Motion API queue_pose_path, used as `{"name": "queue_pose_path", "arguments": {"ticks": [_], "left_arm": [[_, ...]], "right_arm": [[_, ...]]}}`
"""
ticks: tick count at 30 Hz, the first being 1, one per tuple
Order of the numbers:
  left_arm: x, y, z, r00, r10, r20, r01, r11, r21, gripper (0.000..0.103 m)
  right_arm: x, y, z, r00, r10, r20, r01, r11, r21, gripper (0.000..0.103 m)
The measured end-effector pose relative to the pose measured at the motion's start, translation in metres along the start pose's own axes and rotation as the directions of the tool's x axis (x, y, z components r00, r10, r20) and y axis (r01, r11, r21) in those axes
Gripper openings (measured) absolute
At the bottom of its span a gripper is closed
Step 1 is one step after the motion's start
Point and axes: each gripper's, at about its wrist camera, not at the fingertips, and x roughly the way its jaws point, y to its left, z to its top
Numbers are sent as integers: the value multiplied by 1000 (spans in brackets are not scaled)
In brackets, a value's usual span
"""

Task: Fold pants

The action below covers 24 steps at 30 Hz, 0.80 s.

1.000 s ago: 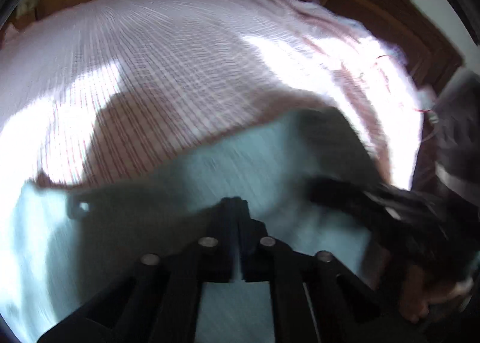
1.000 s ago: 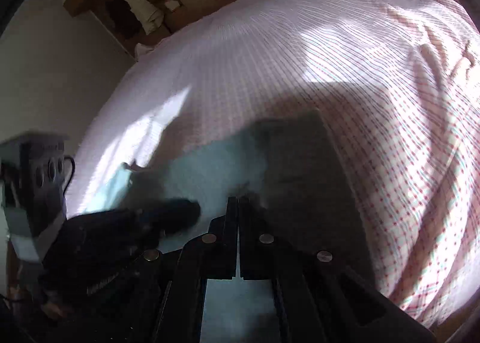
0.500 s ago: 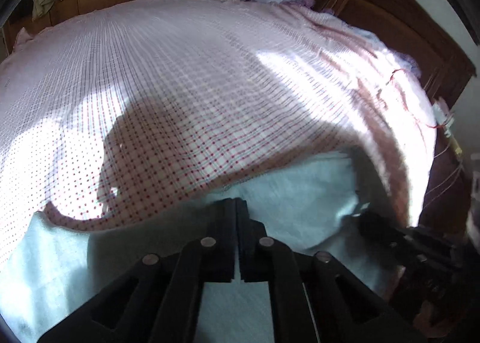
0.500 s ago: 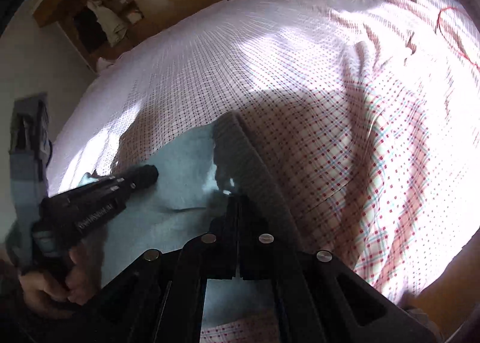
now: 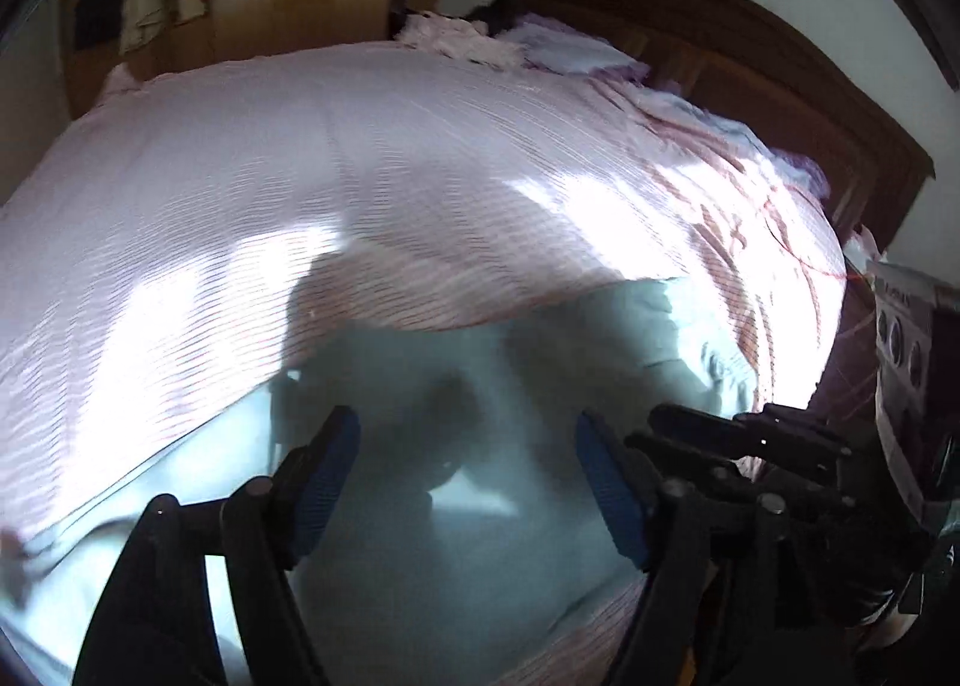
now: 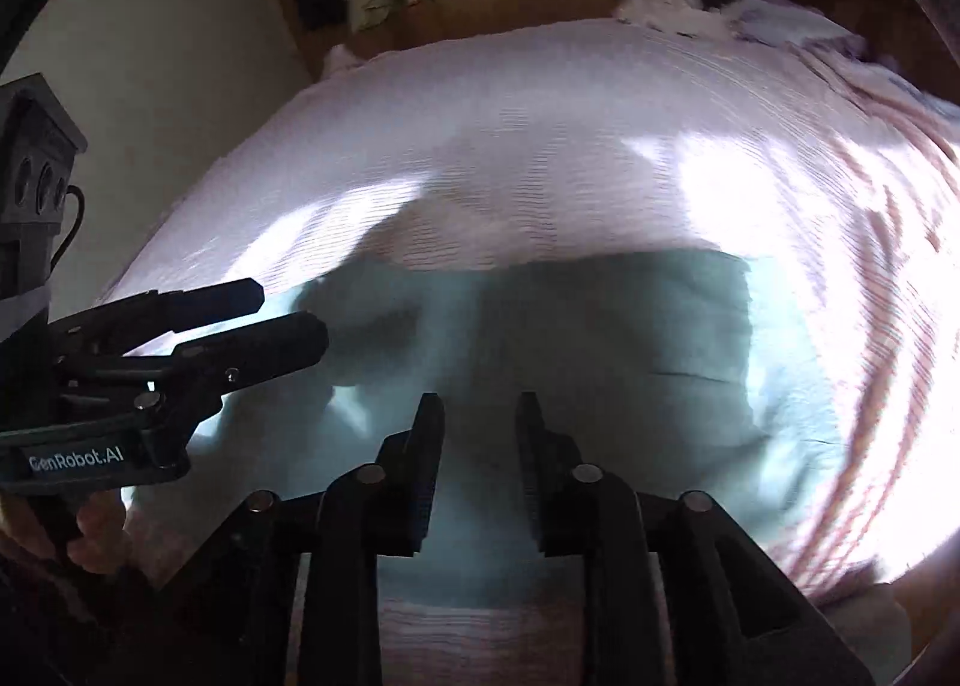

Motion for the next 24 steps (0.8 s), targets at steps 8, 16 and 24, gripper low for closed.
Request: {"name": "queue_pose_path", "arguments": {"ticks": [8,16,24], "left_arm": [[-67,112,-63,992,129,14,-124,975,-186,81],[-136,223,-151,979,203,24,-171,878,-448,81],[-149,291,-200,986,152,66,-82,795,-601,80]], "right_arm": [[18,137,-15,985,170,-26,-171,951,-257,20],[46,273,-46,947,316,-62,-303,807,-507,20],[93,383,-72,954,282,-104,-270,655,-706,21]]}}
